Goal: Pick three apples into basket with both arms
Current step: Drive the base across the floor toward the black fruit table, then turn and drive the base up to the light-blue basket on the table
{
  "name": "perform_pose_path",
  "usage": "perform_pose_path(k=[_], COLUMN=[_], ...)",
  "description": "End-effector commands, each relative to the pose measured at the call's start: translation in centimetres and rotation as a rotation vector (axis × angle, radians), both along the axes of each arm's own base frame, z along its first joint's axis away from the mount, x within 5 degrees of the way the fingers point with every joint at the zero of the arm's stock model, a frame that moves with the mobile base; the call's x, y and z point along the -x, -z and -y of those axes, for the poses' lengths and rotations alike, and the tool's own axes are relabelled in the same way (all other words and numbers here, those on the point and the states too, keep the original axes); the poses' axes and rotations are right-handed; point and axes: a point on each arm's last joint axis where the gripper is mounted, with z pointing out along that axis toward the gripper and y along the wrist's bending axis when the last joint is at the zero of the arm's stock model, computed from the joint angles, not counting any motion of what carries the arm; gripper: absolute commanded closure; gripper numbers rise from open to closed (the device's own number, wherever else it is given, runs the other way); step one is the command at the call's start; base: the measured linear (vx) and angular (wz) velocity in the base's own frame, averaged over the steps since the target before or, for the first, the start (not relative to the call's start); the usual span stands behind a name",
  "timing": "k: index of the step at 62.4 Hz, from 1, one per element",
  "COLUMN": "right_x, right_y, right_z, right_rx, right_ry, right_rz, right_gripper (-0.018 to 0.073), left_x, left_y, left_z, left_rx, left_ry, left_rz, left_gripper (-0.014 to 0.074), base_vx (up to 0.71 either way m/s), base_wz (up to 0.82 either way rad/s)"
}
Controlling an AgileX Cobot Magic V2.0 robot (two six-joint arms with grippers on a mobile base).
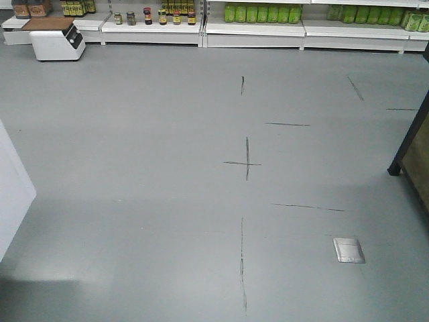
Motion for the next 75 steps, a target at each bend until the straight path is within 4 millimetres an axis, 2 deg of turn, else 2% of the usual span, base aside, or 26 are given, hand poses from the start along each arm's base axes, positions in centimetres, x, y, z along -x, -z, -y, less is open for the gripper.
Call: perform_pose_path(k=[1,42,75], right_x=[0.07,0.07,0.07], right_y=[-0.20,-0.22,-0.22], right_z=[-0.05,-0.05,-0.05], right_rx=[0.023,0.023,0.023], right_ry=[-0.001,-0.001,-0.001], right_rz=[0.063,0.064,0.064], right_gripper=[0.0564,0.0564,0.0564], left_x=[0.01,0.01,0.01], left_y=[0.11,0.11,0.11], left_z=[0.03,0.03,0.03], left_rx=[-0.002,-0.002,-0.002], left_ry=[0.002,0.002,0.002], left_rz=[0.058,0.058,0.058], left_gripper=[0.0603,0.0603,0.0603], base_vx=[0.26,0.26,0.21], base_wz=[-0.06,-0.19,-0.44])
